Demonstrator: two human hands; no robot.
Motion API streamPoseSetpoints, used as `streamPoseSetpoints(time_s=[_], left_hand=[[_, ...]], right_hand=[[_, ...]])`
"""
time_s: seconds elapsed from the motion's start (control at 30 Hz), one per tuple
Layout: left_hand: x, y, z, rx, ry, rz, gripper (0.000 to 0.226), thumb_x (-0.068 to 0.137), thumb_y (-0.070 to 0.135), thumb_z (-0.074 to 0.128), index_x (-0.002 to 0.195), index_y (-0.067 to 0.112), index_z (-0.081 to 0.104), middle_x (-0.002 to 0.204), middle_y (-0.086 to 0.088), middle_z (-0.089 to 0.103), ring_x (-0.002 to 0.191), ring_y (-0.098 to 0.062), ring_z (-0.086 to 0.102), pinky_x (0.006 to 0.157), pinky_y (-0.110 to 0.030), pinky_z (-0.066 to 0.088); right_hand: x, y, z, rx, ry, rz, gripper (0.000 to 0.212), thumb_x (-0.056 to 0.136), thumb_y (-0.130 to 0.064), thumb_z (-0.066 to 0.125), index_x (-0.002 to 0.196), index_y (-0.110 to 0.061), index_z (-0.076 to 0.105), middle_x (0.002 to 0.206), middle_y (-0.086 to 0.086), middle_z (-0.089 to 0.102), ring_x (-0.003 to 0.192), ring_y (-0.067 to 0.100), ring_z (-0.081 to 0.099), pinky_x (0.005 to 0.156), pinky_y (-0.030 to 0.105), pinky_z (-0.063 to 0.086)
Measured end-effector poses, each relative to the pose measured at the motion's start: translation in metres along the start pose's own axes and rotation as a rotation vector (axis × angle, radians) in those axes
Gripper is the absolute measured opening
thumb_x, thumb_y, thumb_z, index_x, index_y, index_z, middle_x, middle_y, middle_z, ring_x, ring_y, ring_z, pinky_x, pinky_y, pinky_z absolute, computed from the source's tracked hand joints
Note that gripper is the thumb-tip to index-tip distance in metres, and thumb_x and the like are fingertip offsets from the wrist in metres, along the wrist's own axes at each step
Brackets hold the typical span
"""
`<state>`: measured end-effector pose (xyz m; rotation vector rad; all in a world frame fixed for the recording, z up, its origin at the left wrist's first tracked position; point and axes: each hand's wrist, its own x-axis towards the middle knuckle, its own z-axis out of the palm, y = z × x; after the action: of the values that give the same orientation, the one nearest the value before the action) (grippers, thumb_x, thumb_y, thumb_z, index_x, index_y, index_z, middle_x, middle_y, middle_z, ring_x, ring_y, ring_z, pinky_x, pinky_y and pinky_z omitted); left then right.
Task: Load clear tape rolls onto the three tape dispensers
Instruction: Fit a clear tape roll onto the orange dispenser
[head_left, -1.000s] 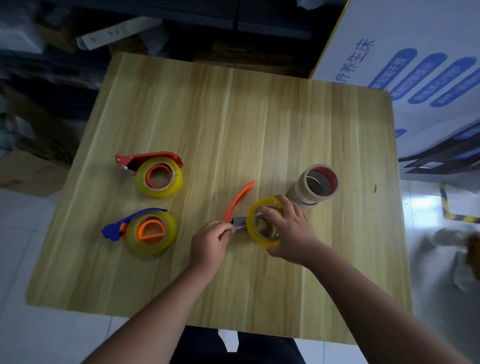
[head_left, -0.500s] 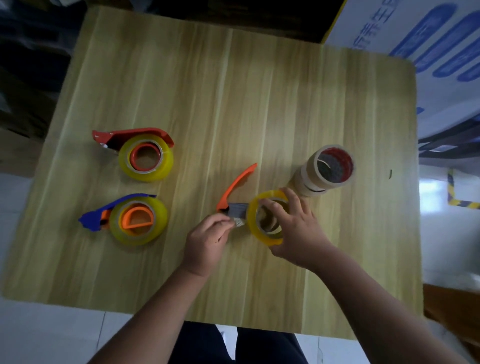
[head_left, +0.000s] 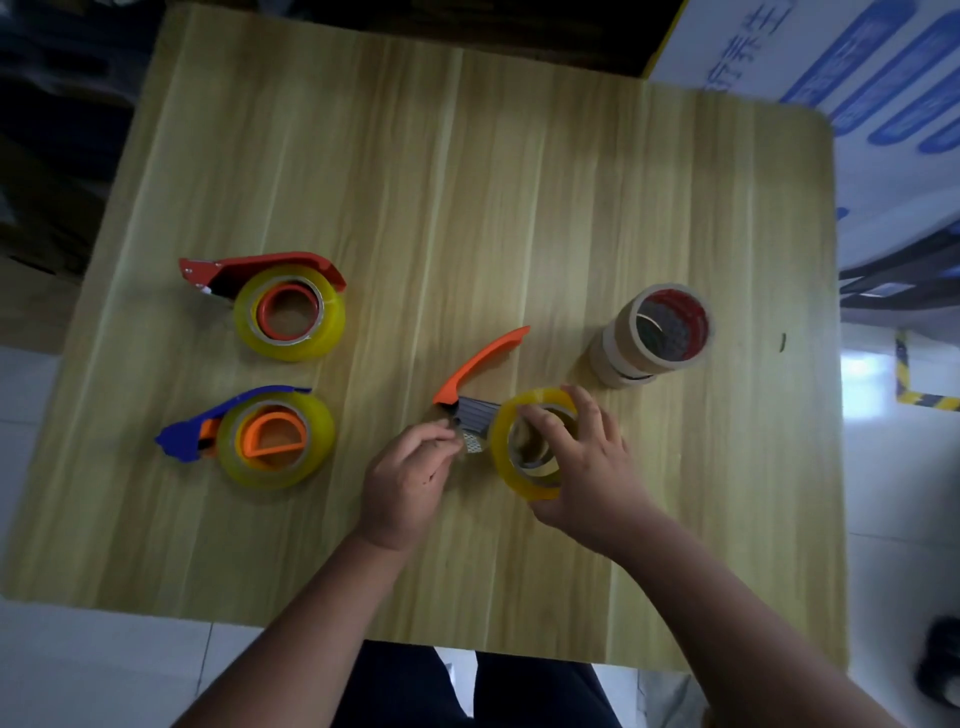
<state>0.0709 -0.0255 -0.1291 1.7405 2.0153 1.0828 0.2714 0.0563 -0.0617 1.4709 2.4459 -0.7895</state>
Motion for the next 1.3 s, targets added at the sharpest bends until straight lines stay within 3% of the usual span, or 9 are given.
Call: streamPoseSetpoints(time_s=[0.13, 0.23, 0.3, 0.43, 0.6, 0.73, 0.87, 1.03, 1.3], left_hand=[[0.002, -0.003, -0.005, -0.033, -0.04, -0.008, 0.006, 0.083, 0.011, 0.066, 0.082, 0.011, 0.073, 0.108, -0.011, 0.069, 0.109, -0.025, 0.066, 0.081, -0.042, 0.058], [0.016, -0.011, -0.012, -0.134, -0.208, -0.103, 0.005, 0.083, 0.014, 0.069, 0.079, 0.015, 0.066, 0.147, -0.008, 0.042, 0.132, -0.031, 0.048, 0.101, -0.041, 0.047], [0.029, -0.016, -0.016, -0.199, -0.362, -0.139, 0.011, 0.081, 0.01, 0.072, 0.077, 0.014, 0.062, 0.155, 0.0, 0.029, 0.143, -0.02, 0.032, 0.111, -0.035, 0.036], [0.047, -0.015, -0.02, -0.195, -0.491, -0.166, 0.013, 0.083, 0.009, 0.072, 0.076, 0.016, 0.063, 0.148, 0.012, 0.036, 0.136, -0.004, 0.038, 0.106, -0.028, 0.039], [0.047, -0.015, -0.021, -0.186, -0.473, -0.188, 0.013, 0.082, 0.008, 0.072, 0.075, 0.016, 0.064, 0.149, 0.004, 0.041, 0.132, 0.0, 0.039, 0.097, -0.002, 0.029], [0.041, -0.02, -0.02, -0.134, -0.436, -0.153, 0.01, 0.082, 0.004, 0.072, 0.077, 0.011, 0.067, 0.145, -0.005, 0.049, 0.127, -0.011, 0.05, 0.1, -0.02, 0.041], [0.036, -0.026, -0.013, -0.016, -0.239, 0.078, 0.008, 0.085, 0.016, 0.068, 0.08, 0.012, 0.073, 0.118, -0.009, 0.068, 0.095, -0.021, 0.07, 0.077, -0.031, 0.058], [0.04, -0.028, -0.008, 0.104, -0.11, 0.304, 0.015, 0.091, 0.018, 0.066, 0.079, 0.014, 0.074, 0.106, -0.009, 0.072, 0.078, -0.02, 0.07, 0.068, -0.032, 0.058], [0.025, -0.036, -0.004, 0.07, -0.114, 0.176, 0.009, 0.085, 0.014, 0.069, 0.08, 0.008, 0.07, 0.1, -0.01, 0.069, 0.086, -0.022, 0.068, 0.075, -0.032, 0.056]], right_hand=[[-0.002, -0.001, 0.005, 0.039, 0.015, 0.008, 0.1, 0.063, -0.041, 0.079, 0.144, -0.044, 0.022, 0.156, 0.009, 0.01, 0.138, 0.036, 0.019, 0.106, 0.051, 0.037], [0.0, -0.002, 0.007, 0.065, 0.023, 0.006, 0.101, 0.063, -0.04, 0.08, 0.145, -0.045, 0.022, 0.157, 0.008, 0.009, 0.138, 0.036, 0.019, 0.105, 0.05, 0.037], [0.002, -0.002, 0.009, 0.069, 0.026, 0.01, 0.101, 0.061, -0.039, 0.081, 0.144, -0.044, 0.024, 0.157, 0.007, 0.01, 0.138, 0.036, 0.02, 0.104, 0.05, 0.04], [0.003, 0.001, 0.014, 0.158, 0.017, 0.033, 0.103, 0.06, -0.037, 0.083, 0.145, -0.045, 0.024, 0.157, 0.006, 0.009, 0.137, 0.038, 0.023, 0.103, 0.05, 0.04], [0.006, -0.001, 0.021, 0.245, 0.009, 0.068, 0.104, 0.063, -0.034, 0.084, 0.144, -0.047, 0.021, 0.156, 0.001, 0.002, 0.139, 0.036, 0.018, 0.105, 0.047, 0.039], [0.008, -0.004, 0.026, 0.232, 0.04, 0.064, 0.102, 0.062, -0.032, 0.084, 0.144, -0.045, 0.025, 0.155, 0.004, 0.006, 0.136, 0.038, 0.02, 0.103, 0.05, 0.039], [0.008, -0.005, 0.03, 0.242, 0.04, 0.052, 0.103, 0.06, -0.032, 0.085, 0.144, -0.045, 0.026, 0.155, 0.004, 0.007, 0.135, 0.037, 0.023, 0.1, 0.047, 0.042], [0.008, -0.006, 0.033, 0.261, 0.062, 0.071, 0.103, 0.062, -0.032, 0.085, 0.144, -0.045, 0.024, 0.155, 0.004, 0.006, 0.137, 0.037, 0.021, 0.101, 0.047, 0.041], [0.01, -0.007, 0.035, 0.234, 0.05, 0.081, 0.103, 0.064, -0.031, 0.085, 0.146, -0.043, 0.025, 0.156, 0.005, 0.005, 0.138, 0.037, 0.018, 0.102, 0.046, 0.04]])
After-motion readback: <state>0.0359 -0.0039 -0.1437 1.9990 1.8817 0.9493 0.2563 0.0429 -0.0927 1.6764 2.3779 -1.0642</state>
